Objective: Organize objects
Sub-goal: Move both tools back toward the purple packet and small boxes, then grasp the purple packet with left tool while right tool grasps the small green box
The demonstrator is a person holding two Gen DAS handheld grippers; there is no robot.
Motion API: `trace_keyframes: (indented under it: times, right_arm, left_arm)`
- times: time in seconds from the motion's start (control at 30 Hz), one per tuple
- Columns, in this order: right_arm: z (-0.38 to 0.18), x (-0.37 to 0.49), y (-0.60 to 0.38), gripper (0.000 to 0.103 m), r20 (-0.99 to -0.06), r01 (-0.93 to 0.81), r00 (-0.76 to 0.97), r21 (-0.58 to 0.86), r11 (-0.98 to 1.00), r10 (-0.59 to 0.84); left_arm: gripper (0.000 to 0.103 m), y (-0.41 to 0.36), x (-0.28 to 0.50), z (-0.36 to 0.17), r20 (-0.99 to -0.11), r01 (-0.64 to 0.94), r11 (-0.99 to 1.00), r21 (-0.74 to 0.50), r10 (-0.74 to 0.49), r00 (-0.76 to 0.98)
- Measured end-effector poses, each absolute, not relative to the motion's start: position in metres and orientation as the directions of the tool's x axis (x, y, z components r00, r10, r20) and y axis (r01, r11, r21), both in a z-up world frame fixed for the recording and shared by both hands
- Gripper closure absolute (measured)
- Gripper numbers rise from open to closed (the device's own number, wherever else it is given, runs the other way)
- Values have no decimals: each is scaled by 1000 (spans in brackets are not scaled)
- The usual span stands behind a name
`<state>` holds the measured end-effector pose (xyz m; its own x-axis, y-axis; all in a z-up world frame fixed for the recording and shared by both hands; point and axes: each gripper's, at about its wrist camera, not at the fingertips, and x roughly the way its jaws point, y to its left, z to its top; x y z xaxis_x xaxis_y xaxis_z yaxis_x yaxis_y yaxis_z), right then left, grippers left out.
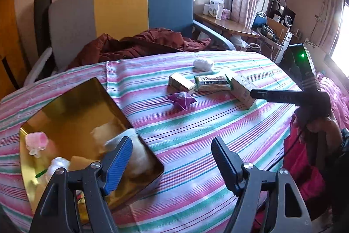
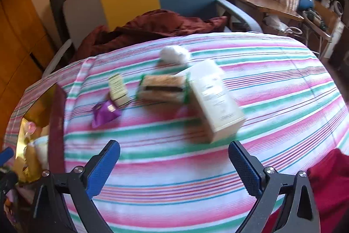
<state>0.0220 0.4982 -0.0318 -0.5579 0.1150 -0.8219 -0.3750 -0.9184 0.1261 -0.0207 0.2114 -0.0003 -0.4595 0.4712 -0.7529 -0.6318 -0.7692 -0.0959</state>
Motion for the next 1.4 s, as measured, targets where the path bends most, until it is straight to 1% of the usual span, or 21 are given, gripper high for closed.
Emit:
trace_keyframes:
  times: [0.2,0.5,0.6,0.73,0.87,1.07,1.1,1.13,1.17,1.23,1.33,1.4]
  right_arm:
    - [-41,11,538,3,-823,-431,-542,101,-897,168]
    - [-64,11,563,3,-818,-446,-562,174,-878,123]
    - [-63,12,564,3,-811,-442,-571,174,-880,127]
    - [-56,13,562,3,-794,-434,-593,175,-884,135]
    - [-50,14,561,3,-778,-424,-612,171,-889,142]
    - [-48,12,559,3,-775,-408,-618,176,-896,129]
    - [-48,12,559,3,-775,-407,-618,176,-896,129]
    - [-48,12,559,3,-775,-407,-618,176,-896,129]
    - [-49,12,559,3,-775,-409,-619,177,-895,129]
    - [-49,13,560,3,-776,-412,-617,181,-893,128]
    - [-49,14,559,3,-779,-419,-614,183,-889,129]
    - [-47,13,556,3,-778,-415,-614,181,-892,128]
  left_arm:
    - [27,237,-33,-6,-773,-641,-759,-112,472,-423]
    - [27,291,-72,-33,-828,-643,-762,-77,408,-384]
    - [27,312,-90,-47,-855,-654,-756,-35,362,-372]
    - [27,334,-111,-63,-869,-676,-736,31,315,-382]
    - [27,349,-121,-74,-879,-718,-695,46,313,-359]
    - [27,369,-131,-88,-873,-774,-624,108,313,-374]
    - [30,371,-134,-92,-880,-780,-616,110,305,-365]
    - [38,373,-137,-97,-889,-782,-615,102,297,-349]
    - [43,373,-140,-100,-897,-780,-619,91,289,-334]
    - [62,372,-147,-105,-911,-772,-634,45,292,-293]
    - [67,368,-147,-105,-912,-768,-639,25,300,-280]
    - [68,364,-144,-105,-909,-766,-643,9,315,-275]
